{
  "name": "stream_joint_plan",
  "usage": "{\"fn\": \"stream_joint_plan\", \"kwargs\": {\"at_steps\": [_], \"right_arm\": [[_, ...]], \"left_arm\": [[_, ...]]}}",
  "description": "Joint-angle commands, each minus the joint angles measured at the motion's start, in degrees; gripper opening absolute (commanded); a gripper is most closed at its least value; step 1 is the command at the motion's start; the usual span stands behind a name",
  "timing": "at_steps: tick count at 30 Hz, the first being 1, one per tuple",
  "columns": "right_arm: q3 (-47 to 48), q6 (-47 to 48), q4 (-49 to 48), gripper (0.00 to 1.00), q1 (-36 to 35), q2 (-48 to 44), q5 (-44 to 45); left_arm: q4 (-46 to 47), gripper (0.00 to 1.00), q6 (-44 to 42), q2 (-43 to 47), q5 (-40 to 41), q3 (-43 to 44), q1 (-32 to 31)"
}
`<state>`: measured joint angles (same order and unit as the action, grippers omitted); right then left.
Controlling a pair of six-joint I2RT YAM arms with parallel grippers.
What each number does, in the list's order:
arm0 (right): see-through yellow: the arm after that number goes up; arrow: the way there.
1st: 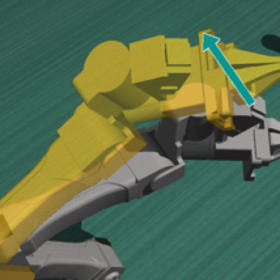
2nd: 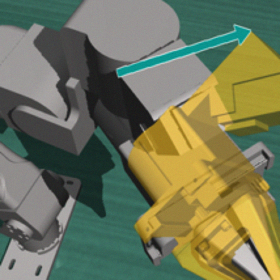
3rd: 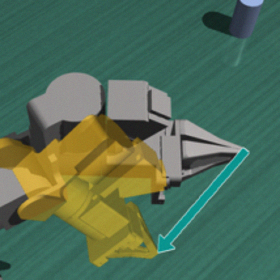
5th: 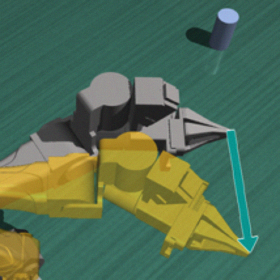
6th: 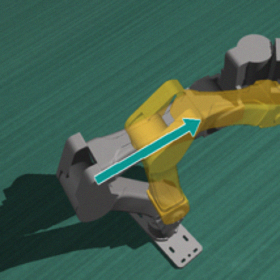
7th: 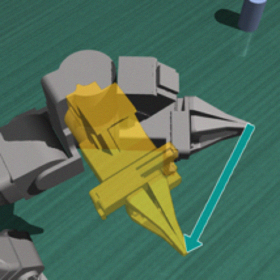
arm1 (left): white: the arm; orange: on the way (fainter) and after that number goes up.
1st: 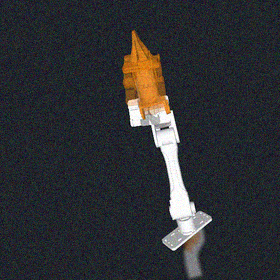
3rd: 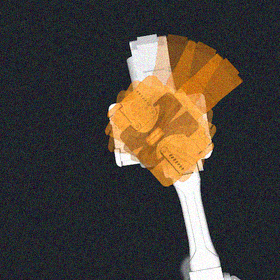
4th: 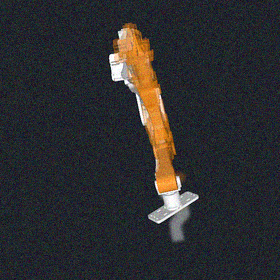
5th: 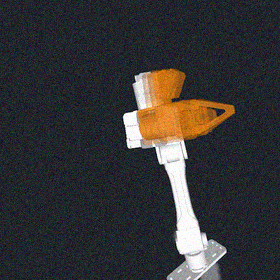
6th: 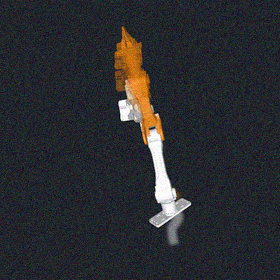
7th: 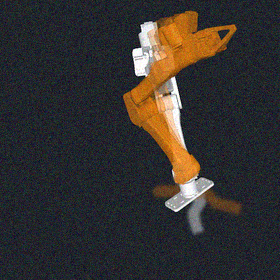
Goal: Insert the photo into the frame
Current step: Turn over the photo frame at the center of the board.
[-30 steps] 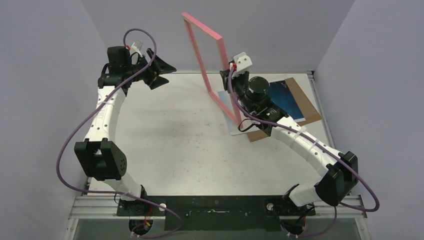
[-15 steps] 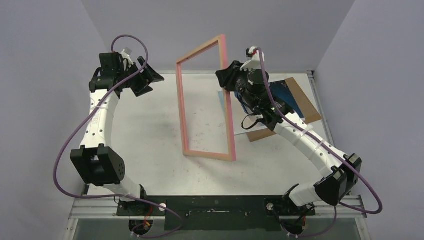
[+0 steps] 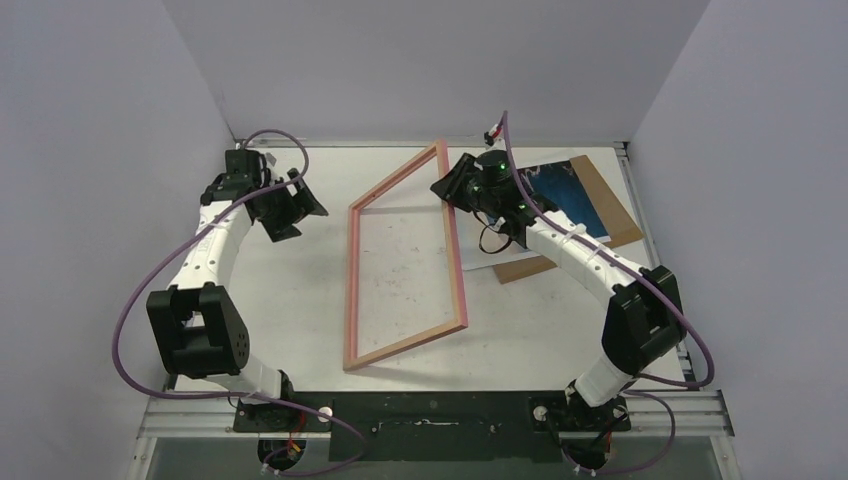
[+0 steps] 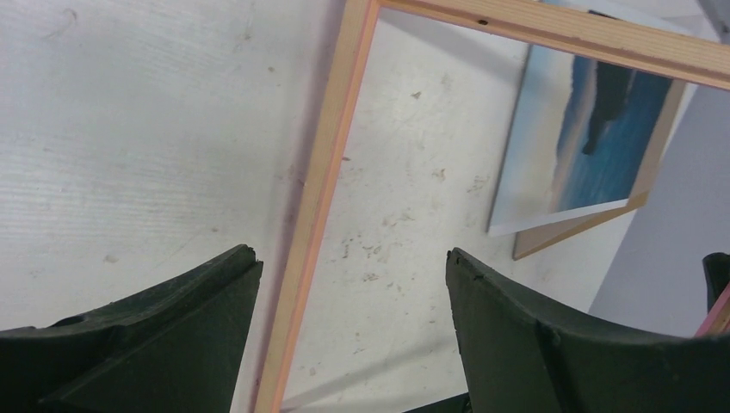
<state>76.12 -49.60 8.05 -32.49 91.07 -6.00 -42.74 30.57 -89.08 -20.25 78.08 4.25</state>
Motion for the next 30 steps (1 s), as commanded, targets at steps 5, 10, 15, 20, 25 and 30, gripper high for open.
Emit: {"fn": "stream_joint_plan", "kwargs": {"at_steps": [5, 10, 15, 20, 25, 30], "right_arm": [[-3.17, -0.5, -6.48, 0.0, 0.67, 0.67, -1.95], [-7.04, -2.21, -10.66, 0.0, 0.95, 1.08, 1.83], [-9.61, -4.01, -16.23, 0.0, 1.09, 3.73, 1.1], [-10.48, -7.08, -21.22, 0.0, 0.05, 9.47, -0.95], [-10.29, -7.93, -24.17, 0.01, -1.63, 14.34, -1.71], [-9.14, -7.7, -25.07, 0.03, -1.7, 18.67, -2.93]], "left_arm": [[3.46, 0.78, -2.07, -3.24, 0.81, -6.62, 0.32], [5.38, 0.78, -1.07, -7.65, -2.23, -8.21, 0.14], [6.12, 0.78, -0.58, -9.5, 1.11, -8.17, 0.1], [5.23, 0.78, -0.73, -11.38, 5.11, -7.29, 0.31], [0.96, 0.79, -3.58, -12.97, 4.66, -3.64, 0.4], [-2.43, 0.79, -5.23, -12.64, 4.86, 0.54, 0.4]]}}
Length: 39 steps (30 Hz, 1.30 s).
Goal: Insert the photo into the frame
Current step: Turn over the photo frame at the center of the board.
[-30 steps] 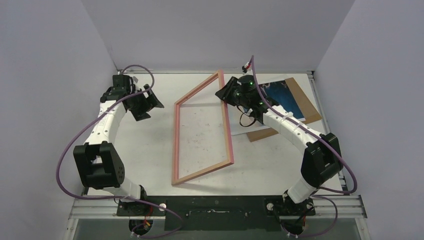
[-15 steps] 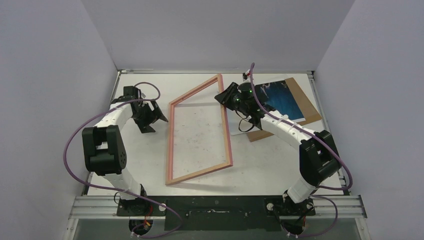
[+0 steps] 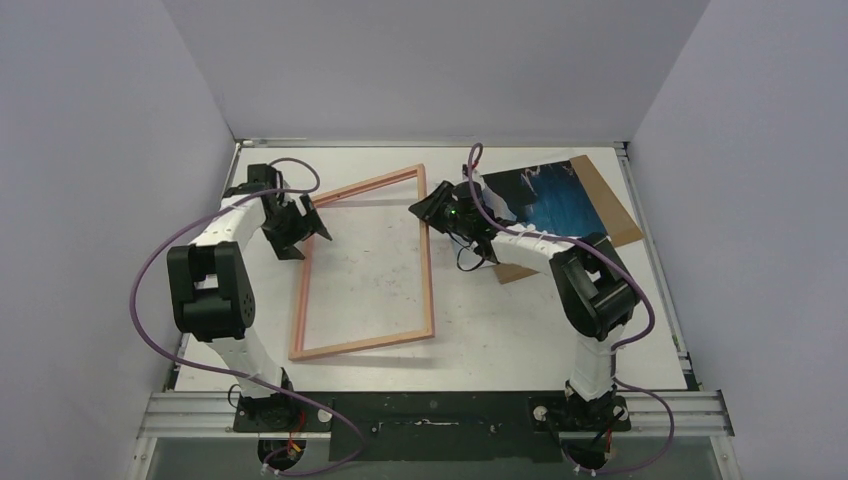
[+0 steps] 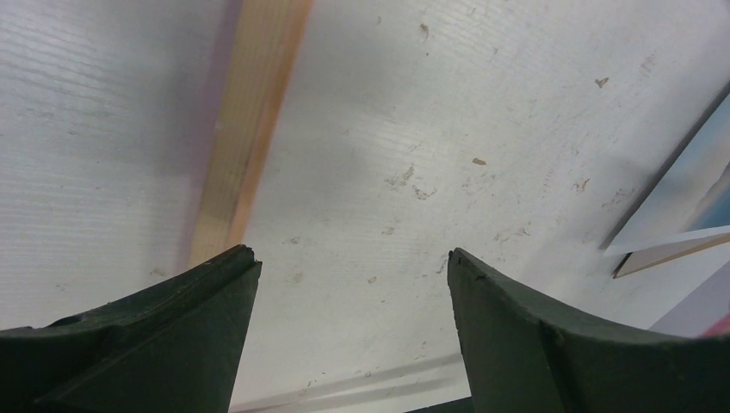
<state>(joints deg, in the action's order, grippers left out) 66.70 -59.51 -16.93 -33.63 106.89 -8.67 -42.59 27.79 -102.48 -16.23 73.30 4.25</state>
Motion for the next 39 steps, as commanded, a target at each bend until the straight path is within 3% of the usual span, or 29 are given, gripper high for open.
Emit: {"fn": "stream_joint_plan", "kwargs": {"at_steps": [1, 10, 14, 18, 22, 25, 29, 33, 39], "right_arm": [[0.4, 2.2, -0.42, 0.04, -0.56, 3.63, -0.49], [2.66, 2.56, 2.98, 0.08, -0.74, 9.23, -1.1], [2.63, 3.48, 3.57, 0.15, -0.5, 10.4, -1.22], [3.78, 5.34, 6.04, 0.29, -0.08, 10.87, -1.21], [6.39, 8.33, 11.81, 0.56, 0.4, 10.18, -0.41], [5.95, 11.21, 11.51, 0.67, 1.26, 7.81, -0.47], [5.87, 13.9, 11.33, 0.7, 3.56, 4.29, -1.5], [5.72, 14.25, 15.1, 0.71, 6.75, -0.38, -1.34], [8.47, 21.76, 33.32, 0.72, 11.3, -7.7, -0.5]], "left_arm": [[-2.97, 0.79, -2.49, 0.66, 0.89, 5.89, 0.4], [-2.97, 0.79, -1.81, 0.62, -3.4, 6.55, 0.41], [-4.0, 0.79, -2.21, 0.29, -6.64, 8.12, 0.41], [-4.61, 0.79, -2.73, 0.03, -9.88, 9.17, 0.32], [-5.66, 0.79, -3.4, 0.55, -9.33, 10.12, 0.32], [-6.35, 0.8, -4.14, 1.4, -7.9, 10.86, 0.32], [-8.11, 0.97, -6.49, 3.16, -5.02, 12.2, 0.32], [-6.26, 0.97, -6.52, 6.52, -2.41, 11.3, 0.53], [-2.85, 0.97, -4.4, 10.62, -8.0, 10.36, 1.19]]}}
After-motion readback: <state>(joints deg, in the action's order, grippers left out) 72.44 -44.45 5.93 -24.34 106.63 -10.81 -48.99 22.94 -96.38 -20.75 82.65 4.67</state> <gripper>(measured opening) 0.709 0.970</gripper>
